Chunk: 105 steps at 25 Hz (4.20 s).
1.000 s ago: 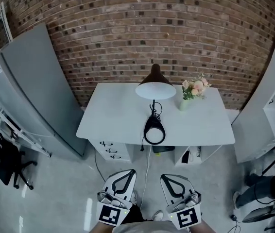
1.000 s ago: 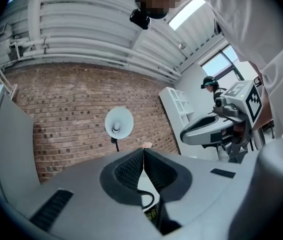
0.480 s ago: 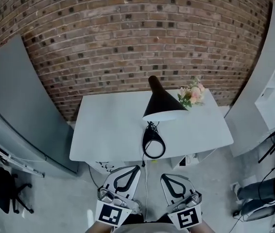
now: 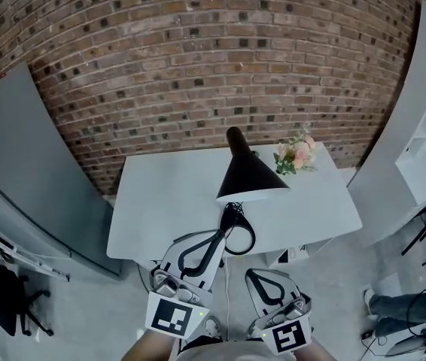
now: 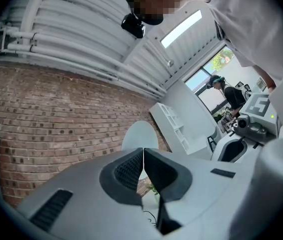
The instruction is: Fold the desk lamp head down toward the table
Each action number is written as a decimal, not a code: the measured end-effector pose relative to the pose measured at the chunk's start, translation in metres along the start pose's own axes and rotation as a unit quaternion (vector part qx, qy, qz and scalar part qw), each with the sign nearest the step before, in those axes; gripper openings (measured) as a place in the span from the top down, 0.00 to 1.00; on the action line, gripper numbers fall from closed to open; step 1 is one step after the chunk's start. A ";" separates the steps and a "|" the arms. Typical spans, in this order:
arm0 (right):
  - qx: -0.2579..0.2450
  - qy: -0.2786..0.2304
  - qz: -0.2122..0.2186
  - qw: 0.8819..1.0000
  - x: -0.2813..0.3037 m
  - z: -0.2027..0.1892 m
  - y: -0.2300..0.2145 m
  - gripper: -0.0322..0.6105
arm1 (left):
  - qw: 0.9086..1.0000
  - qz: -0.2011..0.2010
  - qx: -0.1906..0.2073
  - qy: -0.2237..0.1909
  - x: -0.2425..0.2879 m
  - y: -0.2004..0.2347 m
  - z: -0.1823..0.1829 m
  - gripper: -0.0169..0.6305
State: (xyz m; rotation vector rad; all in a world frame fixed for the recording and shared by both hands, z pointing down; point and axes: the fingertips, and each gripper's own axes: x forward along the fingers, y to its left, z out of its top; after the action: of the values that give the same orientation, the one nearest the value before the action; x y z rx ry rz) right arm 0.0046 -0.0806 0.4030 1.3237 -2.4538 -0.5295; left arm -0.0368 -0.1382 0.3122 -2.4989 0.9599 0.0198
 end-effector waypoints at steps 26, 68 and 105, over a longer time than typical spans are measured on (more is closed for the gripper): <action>-0.053 -0.058 -0.048 0.996 0.015 0.043 -0.095 0.92 | 0.999 0.021 0.013 0.028 0.026 0.008 0.003 0.95; -0.129 -0.024 -0.054 0.990 0.039 0.052 -0.120 0.73 | 0.999 0.015 -0.030 0.032 0.011 -0.003 -0.017 0.95; -0.234 0.147 0.061 0.959 0.065 -0.083 -0.068 0.71 | 0.995 0.034 -0.063 0.072 -0.017 -0.036 -0.039 0.95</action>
State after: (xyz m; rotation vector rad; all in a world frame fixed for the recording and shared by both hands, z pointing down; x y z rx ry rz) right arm 0.0558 -0.1848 0.4516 0.9691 -1.9883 -0.7625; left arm -0.0328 -0.1207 0.3648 -2.6105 1.1354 -0.0810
